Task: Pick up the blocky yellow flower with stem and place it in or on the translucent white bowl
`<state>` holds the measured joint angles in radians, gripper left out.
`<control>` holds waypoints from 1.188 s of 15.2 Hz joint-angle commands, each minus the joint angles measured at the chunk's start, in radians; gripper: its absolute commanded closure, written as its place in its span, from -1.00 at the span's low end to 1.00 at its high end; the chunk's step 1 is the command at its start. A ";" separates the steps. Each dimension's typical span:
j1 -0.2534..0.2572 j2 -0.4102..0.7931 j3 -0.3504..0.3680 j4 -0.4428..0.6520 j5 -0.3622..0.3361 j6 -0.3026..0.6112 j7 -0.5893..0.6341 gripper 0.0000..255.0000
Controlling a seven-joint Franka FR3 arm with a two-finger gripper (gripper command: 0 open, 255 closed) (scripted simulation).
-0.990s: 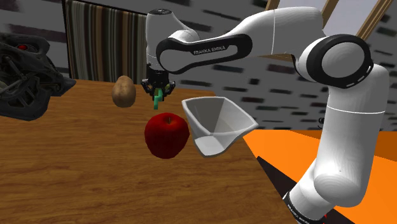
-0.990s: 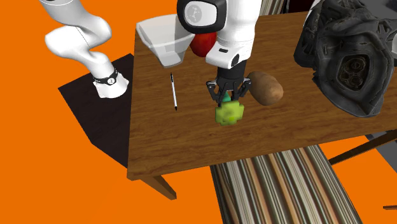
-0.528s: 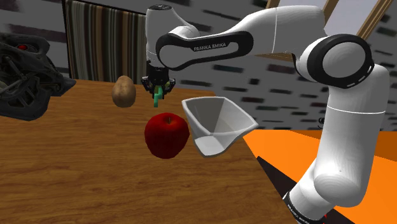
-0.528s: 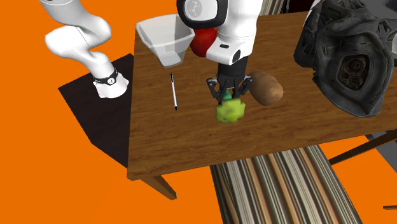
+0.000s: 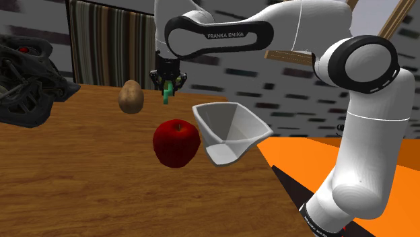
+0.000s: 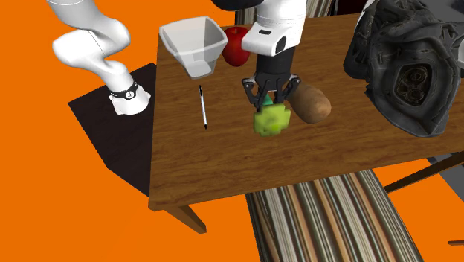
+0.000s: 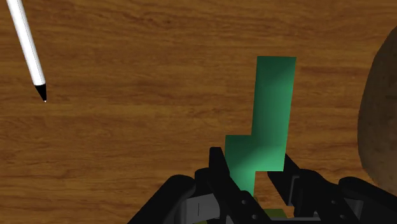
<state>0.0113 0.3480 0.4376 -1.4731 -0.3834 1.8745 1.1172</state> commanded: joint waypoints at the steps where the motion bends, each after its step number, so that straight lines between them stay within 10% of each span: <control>1: 0.003 0.000 0.001 0.028 0.002 -0.027 -0.007 1.00; 18: 0.051 0.050 0.005 0.330 -0.008 -0.275 -0.059 1.00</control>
<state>0.0588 0.3920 0.4426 -1.1668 -0.3894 1.6166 1.0624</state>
